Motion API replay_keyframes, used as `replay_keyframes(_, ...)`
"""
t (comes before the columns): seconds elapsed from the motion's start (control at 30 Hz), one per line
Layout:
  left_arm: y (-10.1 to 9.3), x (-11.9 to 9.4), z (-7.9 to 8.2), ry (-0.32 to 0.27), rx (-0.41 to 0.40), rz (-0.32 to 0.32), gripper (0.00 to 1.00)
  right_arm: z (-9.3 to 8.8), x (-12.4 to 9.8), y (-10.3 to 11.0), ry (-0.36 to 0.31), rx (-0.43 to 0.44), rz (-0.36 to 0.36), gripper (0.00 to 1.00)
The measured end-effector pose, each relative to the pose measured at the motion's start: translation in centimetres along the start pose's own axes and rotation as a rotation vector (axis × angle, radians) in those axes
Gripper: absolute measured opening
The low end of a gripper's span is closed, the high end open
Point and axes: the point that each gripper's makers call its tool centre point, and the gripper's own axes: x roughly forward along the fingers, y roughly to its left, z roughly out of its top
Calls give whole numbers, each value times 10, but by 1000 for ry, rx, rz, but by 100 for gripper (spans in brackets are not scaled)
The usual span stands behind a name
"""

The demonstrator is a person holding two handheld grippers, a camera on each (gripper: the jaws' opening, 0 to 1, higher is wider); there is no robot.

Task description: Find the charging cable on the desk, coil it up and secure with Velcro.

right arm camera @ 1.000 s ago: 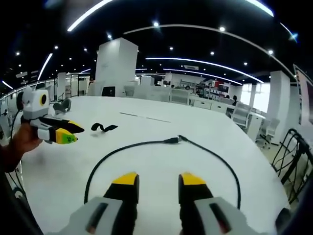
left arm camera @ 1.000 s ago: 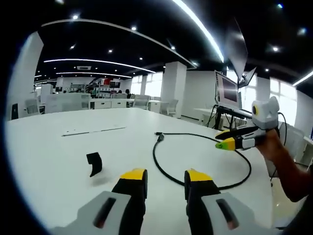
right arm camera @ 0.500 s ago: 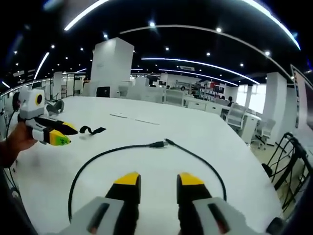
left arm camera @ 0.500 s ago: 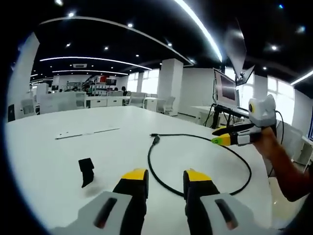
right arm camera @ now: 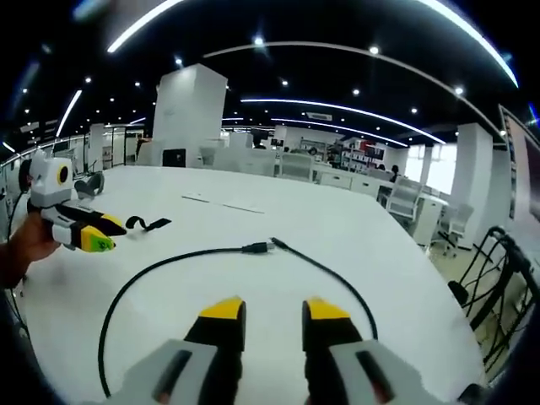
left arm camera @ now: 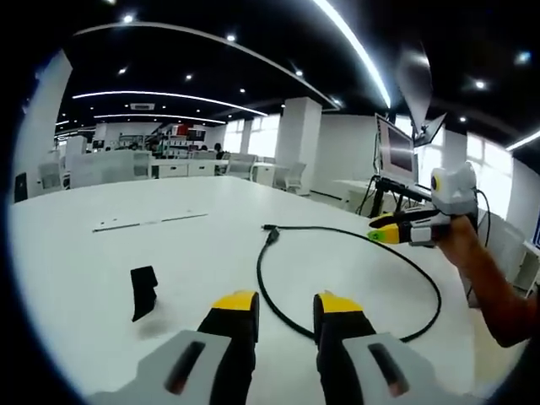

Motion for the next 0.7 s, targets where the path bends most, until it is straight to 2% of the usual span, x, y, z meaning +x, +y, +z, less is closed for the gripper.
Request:
replay_keyframes(0.37,1,3,-8,23,-13,-14,26,-2,12,-14,13,45,17,28)
replay_keyframes(0.43,4,3,-10,25,-20,-11,26,-1,15,-18,7,32,7,24)
replay_keyframes(0.47,4,3,-9,25,-22,-8,27,-1,16,-22,6,12,-6,22)
replay_keyframes(0.57,4,3,-7,21,-21,-4,27,-1,21,-30,19,21,-5,23)
replay_keyframes(0.7,4,6,-6,24,-7,2,26,0,24,-32,23,27,-1,24)
